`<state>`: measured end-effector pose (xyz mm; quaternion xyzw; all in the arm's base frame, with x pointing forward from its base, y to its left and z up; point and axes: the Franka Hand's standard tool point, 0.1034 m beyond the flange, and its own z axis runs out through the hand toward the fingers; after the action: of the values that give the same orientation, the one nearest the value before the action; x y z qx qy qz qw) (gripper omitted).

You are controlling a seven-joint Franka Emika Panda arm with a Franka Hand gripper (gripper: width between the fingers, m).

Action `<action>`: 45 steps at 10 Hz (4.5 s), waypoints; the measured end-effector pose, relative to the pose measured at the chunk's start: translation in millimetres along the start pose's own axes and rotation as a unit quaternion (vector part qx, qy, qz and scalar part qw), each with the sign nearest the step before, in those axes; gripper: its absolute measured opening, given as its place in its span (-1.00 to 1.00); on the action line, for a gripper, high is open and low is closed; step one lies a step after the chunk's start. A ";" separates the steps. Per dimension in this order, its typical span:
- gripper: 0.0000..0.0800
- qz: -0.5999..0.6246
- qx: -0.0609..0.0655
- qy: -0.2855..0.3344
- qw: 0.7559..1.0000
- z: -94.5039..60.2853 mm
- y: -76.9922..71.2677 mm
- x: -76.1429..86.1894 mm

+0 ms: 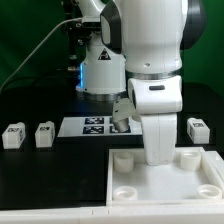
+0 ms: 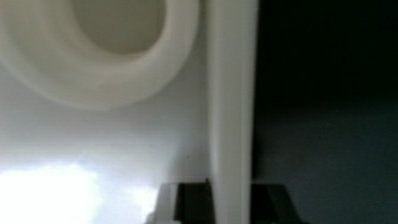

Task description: Assemble one leg

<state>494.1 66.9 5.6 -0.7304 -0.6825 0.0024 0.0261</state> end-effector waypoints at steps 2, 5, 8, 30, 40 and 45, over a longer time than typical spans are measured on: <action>-0.87 -0.022 -0.019 -0.007 1.000 0.2 1.0 -0.7; -0.64 -0.021 -0.018 -0.007 1.000 1.0 0.5 -1.3; 0.52 -0.021 -0.018 -0.007 1.000 1.2 0.5 -1.5; 0.62 0.610 -0.011 0.045 0.791 -50.0 -31.7 89.2; 0.62 0.654 0.223 -0.203 0.694 -36.8 -60.5 114.5; 0.62 0.619 0.301 -0.296 0.662 -28.6 -68.0 109.8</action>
Offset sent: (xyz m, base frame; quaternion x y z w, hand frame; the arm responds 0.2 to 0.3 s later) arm 0.0000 0.0000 0.0000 0.0000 0.0000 0.0000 1.0000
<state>434.9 179.9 40.5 -0.8977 -0.0070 0.4393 0.0342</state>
